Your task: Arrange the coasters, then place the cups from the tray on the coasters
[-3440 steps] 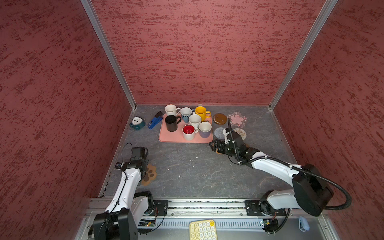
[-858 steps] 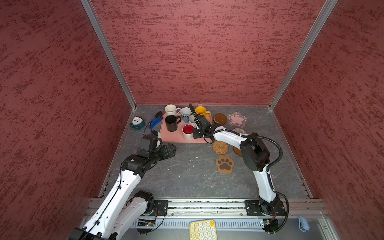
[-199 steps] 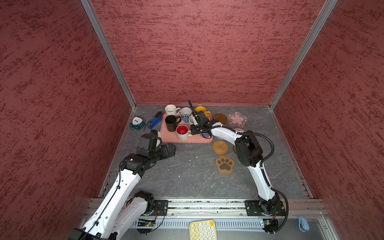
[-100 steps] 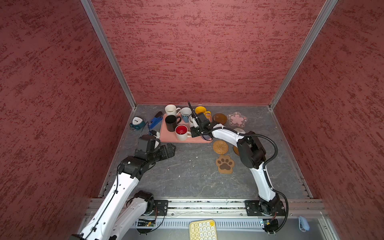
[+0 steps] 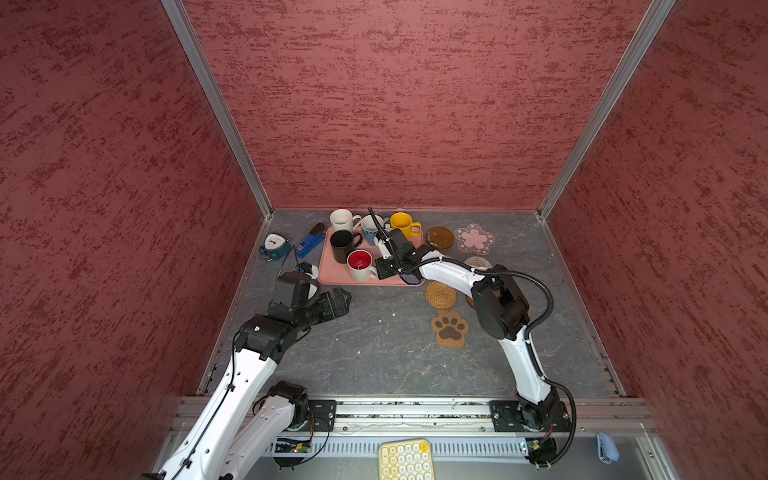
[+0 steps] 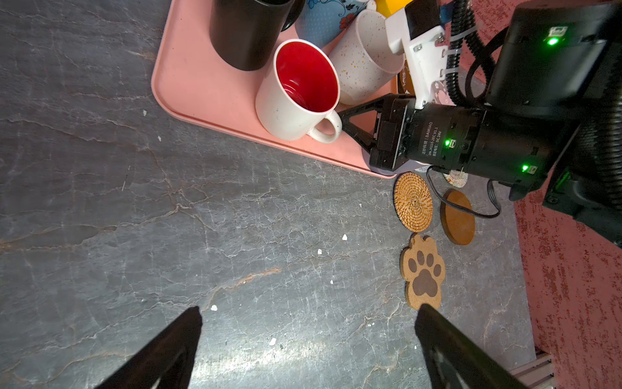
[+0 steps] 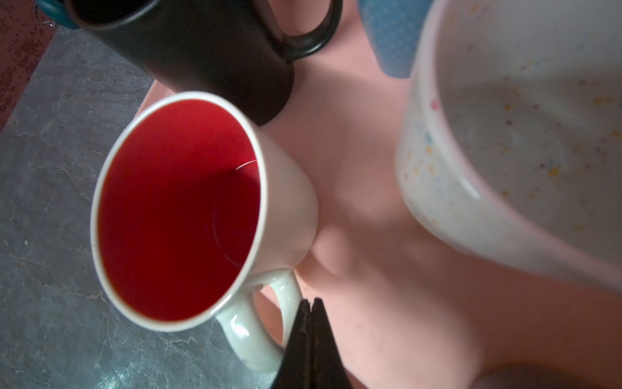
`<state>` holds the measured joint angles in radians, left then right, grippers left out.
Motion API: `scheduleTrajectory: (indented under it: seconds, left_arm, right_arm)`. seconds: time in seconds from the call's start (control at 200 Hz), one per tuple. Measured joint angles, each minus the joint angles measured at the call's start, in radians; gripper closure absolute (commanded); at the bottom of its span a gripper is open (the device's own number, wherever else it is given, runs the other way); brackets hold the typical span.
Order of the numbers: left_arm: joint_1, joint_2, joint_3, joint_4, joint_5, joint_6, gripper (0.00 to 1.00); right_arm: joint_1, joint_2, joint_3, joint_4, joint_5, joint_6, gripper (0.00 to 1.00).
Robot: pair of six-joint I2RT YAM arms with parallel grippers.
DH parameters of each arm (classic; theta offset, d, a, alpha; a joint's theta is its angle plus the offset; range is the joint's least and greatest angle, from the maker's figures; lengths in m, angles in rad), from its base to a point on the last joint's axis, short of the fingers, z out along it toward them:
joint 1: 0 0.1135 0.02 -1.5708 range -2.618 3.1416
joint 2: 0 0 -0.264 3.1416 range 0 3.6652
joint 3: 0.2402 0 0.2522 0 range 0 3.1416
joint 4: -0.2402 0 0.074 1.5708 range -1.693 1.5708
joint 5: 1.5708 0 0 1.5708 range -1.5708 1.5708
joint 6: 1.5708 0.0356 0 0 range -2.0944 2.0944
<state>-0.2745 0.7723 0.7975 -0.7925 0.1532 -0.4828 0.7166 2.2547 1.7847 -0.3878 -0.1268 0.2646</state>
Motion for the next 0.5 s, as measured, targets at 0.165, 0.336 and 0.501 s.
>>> scheduleTrajectory:
  seconds: [0.165,0.336,0.501]
  left_arm:
    - [-0.001,0.000,0.000,0.000,0.000,-0.002,0.00]
    - [-0.001,0.015,0.000,0.000,-0.001,-0.002,0.00]
    - [-0.002,0.029,0.000,0.000,0.000,-0.002,0.00]
  right_arm:
    - [0.000,0.000,0.002,-0.003,0.000,-0.011,1.00]
    - [0.001,0.000,0.008,-0.007,-0.003,-0.031,1.00]
    - [0.002,0.000,0.008,-0.016,0.002,-0.046,1.00]
